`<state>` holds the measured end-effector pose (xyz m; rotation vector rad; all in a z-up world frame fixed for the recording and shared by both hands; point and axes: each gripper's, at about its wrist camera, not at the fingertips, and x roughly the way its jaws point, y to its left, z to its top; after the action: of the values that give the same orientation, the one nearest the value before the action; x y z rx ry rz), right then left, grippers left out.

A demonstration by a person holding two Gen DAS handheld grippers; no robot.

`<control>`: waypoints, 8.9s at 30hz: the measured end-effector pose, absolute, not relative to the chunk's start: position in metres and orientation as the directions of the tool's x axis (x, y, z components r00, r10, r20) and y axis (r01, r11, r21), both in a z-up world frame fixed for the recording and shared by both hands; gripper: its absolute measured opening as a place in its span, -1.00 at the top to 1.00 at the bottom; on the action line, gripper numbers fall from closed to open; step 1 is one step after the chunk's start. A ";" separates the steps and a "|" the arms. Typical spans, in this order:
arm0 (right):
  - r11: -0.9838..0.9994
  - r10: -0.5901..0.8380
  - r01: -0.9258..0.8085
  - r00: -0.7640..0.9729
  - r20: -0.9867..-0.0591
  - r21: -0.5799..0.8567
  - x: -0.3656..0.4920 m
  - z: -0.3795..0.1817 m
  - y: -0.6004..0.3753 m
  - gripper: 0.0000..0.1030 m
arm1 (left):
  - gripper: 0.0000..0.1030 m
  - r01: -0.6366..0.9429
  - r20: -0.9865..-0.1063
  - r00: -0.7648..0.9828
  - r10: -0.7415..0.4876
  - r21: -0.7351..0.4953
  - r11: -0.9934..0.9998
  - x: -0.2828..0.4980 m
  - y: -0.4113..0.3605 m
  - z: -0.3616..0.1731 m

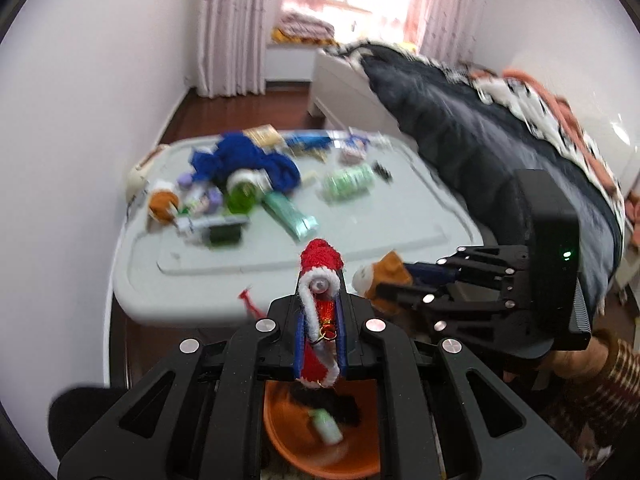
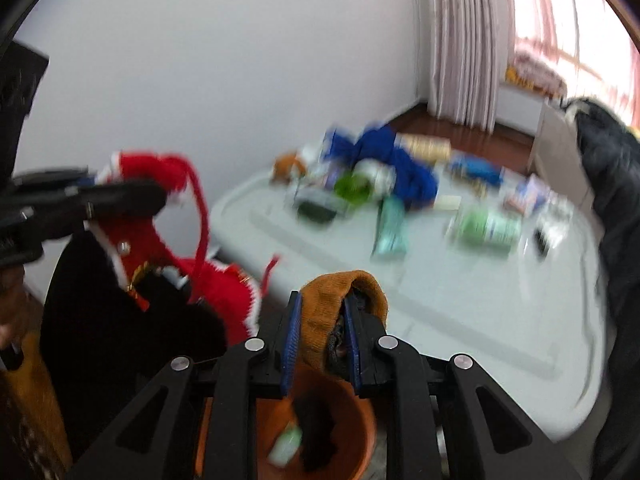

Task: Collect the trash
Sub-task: 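Lower both held items into the orange bucket and open both tools, then grasp the teal tube with the left tool while the right tool grasps the green foam bottle, then drop the teal tube and green foam bottle into the orange bucket, then grasp the green round lid with the left tool while the right tool grasps the spray bottle, then carry the lid and spray bottle over the orange bucket and open both tools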

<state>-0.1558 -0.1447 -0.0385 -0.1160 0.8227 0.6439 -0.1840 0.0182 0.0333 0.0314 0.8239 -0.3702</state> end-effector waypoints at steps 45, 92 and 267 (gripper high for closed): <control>0.983 0.173 -0.184 0.855 -0.488 0.026 -0.071 0.021 -0.247 -0.85 | -0.38 0.024 -0.822 0.568 -0.025 -0.014 1.000 0.027 -0.060 -0.081; 0.955 0.202 -0.295 0.548 -0.812 0.038 0.113 -0.113 -0.188 -0.91 | 0.31 0.239 -0.767 0.590 -0.253 -0.133 0.962 -0.017 -0.040 -0.066; 0.988 0.156 -0.091 0.495 -0.855 0.128 0.051 -0.074 -0.207 0.53 | 0.28 0.502 -0.762 0.456 -0.461 -0.208 0.840 -0.040 -0.006 -0.049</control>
<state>0.0513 -0.2068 -0.0742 0.0687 1.0429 0.1499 -0.0403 -0.0063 -0.0489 0.0494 0.9234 -0.5939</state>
